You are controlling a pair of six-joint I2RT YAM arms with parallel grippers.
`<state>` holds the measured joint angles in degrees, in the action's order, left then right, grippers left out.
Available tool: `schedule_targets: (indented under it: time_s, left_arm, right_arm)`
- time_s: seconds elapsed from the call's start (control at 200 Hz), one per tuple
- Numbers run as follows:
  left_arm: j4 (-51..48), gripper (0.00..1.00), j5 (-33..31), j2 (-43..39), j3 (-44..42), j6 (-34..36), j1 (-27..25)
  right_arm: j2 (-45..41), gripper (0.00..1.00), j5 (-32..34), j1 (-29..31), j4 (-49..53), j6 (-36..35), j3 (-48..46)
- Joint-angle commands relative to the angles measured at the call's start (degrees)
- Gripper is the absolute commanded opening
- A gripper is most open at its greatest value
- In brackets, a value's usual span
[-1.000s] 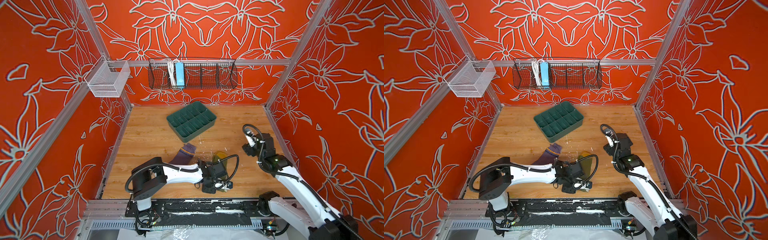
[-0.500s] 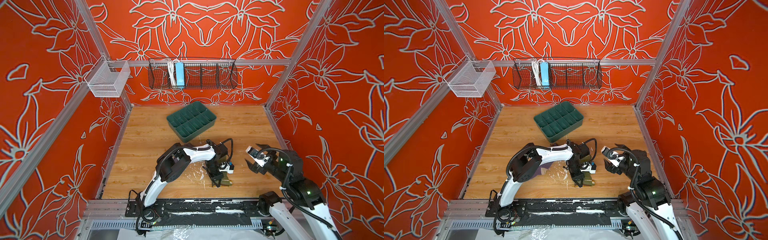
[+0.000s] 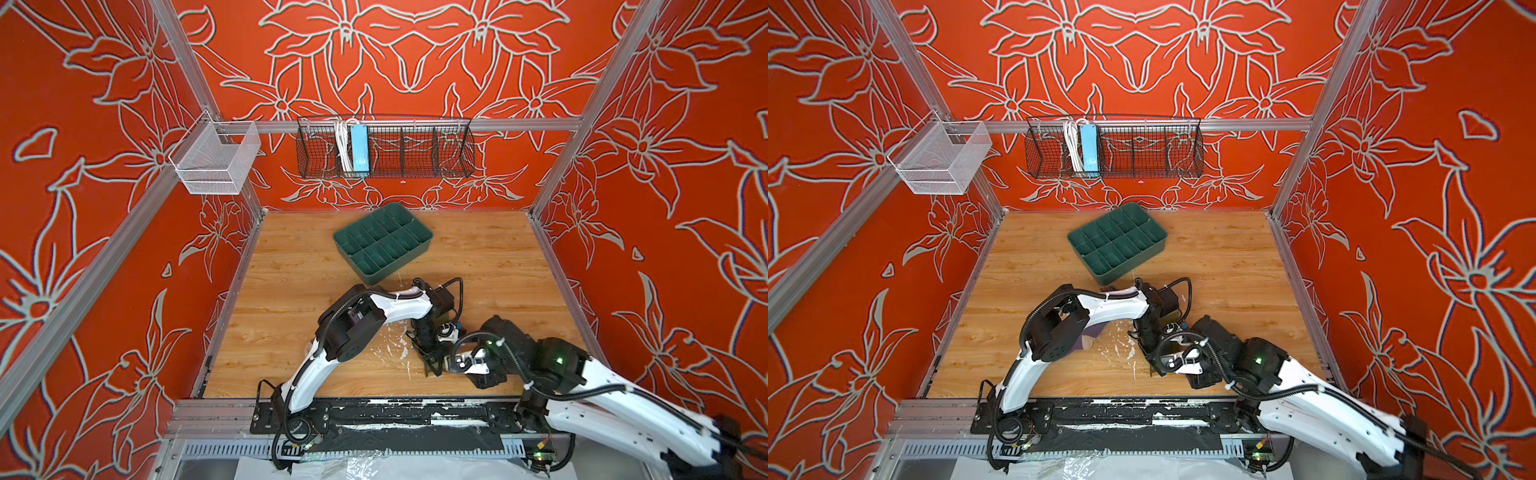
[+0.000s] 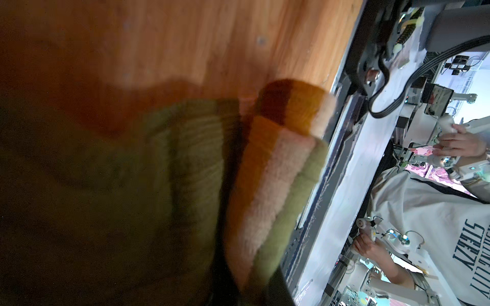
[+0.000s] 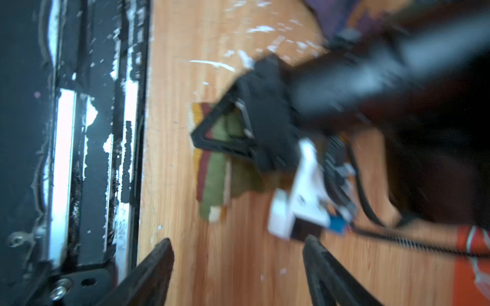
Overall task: Roll the socks
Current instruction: 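Reach the right gripper back to the rolled cuff beside the left gripper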
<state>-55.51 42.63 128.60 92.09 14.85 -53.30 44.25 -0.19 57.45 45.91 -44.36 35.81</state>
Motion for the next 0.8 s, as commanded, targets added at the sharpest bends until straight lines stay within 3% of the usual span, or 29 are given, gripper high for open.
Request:
schedule_targets:
  time_s: [0.0,0.23,0.515,0.791]
  left_arm:
    - [3.36,0.01,-10.58,3.99,-4.17,-1.00,-0.67]
    - [4.48,0.04,-12.23,2.07,-5.11,-0.88,-0.67]
    - [6.20,0.16,-13.95,-0.49,-5.54,-1.14,-0.67]
    - [6.33,0.20,-16.40,0.08,-4.51,-0.67,-0.67]
  right_arm:
    - [6.67,0.76,7.33,4.55,-9.60,1.03,-1.48]
    - [18.30,0.70,8.83,5.30,-18.94,3.40,-4.24]
    - [17.93,0.51,9.17,5.77,-21.56,4.02,-7.36]
    - [17.06,0.54,11.80,10.00,-17.54,4.38,-4.90]
